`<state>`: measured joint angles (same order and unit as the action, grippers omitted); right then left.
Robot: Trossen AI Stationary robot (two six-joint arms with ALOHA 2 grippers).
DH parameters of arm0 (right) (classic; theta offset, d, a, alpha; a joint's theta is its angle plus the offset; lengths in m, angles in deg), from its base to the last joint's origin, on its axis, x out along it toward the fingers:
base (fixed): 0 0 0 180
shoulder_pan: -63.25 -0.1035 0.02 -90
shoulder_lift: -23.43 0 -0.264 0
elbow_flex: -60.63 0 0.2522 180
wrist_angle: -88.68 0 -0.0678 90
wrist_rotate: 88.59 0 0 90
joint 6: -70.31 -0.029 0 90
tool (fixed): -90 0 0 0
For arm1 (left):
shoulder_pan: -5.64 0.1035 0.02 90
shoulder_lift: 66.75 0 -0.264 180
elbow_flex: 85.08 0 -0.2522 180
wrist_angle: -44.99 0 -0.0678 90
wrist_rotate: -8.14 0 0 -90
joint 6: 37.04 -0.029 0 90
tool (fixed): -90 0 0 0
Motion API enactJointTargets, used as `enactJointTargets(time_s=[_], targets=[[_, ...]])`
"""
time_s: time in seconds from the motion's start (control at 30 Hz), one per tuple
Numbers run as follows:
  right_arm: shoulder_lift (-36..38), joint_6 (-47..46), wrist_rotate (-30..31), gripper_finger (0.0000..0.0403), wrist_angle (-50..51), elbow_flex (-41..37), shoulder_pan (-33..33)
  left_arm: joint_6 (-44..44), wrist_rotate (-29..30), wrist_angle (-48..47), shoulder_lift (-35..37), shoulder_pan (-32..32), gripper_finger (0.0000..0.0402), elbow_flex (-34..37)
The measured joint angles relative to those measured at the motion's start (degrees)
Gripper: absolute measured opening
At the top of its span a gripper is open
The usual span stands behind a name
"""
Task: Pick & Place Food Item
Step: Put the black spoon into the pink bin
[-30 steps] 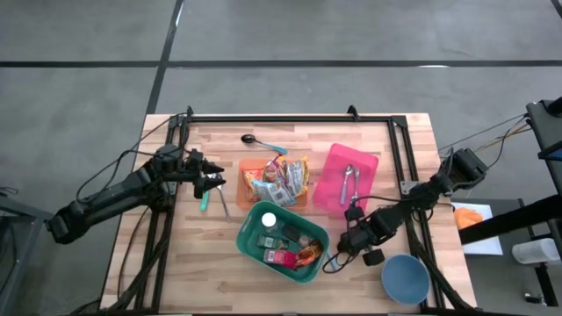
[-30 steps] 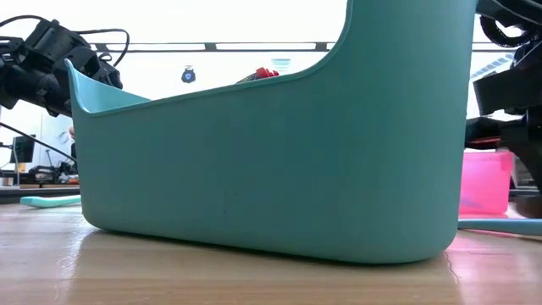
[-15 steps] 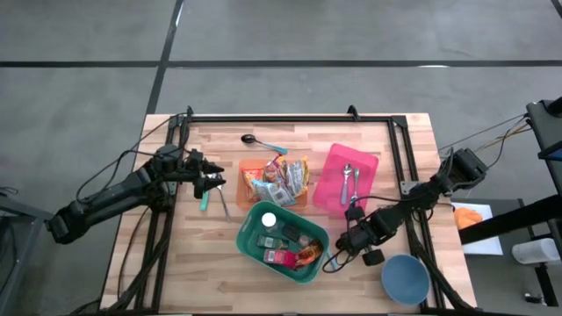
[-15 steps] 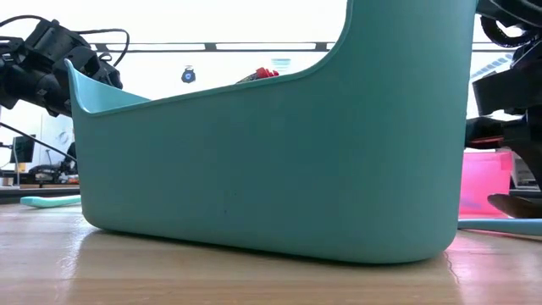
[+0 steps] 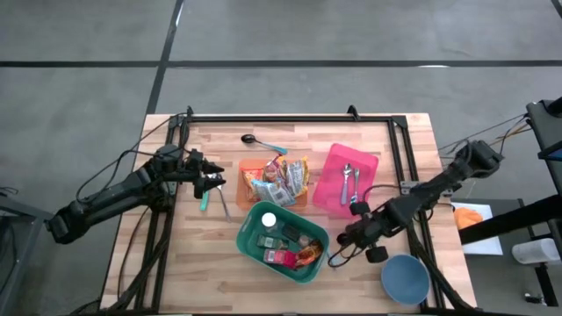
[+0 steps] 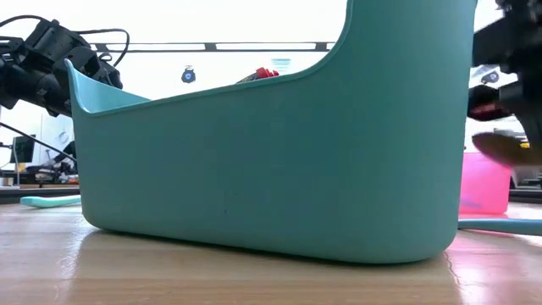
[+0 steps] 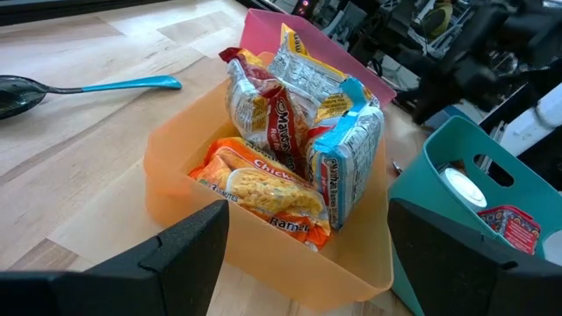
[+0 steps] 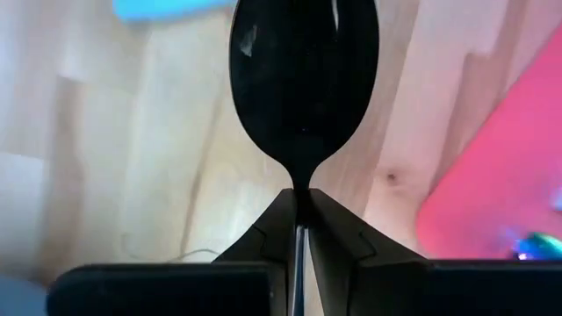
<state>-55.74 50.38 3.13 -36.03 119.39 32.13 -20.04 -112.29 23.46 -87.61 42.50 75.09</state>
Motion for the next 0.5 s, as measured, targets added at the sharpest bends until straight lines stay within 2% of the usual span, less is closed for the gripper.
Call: enactJointTargets(time_s=[0.23, 0.37, 0.5], targets=[[11.6, -2.6, 1.2, 0.0021, -0.1, 0.6, 0.5, 0.0, 0.0, 0.0, 0.0, 0.0, 0.0315, 0.0], [18.9, -7.1, 8.5, 0.0021, -0.1, 0.6, 0.7, 0.0, 0.0, 0.0, 0.0, 0.0, 0.0315, 0.0], [25.2, -14.9, 19.4, 0.0021, -0.1, 0.6, 0.8, 0.0, 0.0, 0.0, 0.0, 0.0, 0.0315, 0.0]])
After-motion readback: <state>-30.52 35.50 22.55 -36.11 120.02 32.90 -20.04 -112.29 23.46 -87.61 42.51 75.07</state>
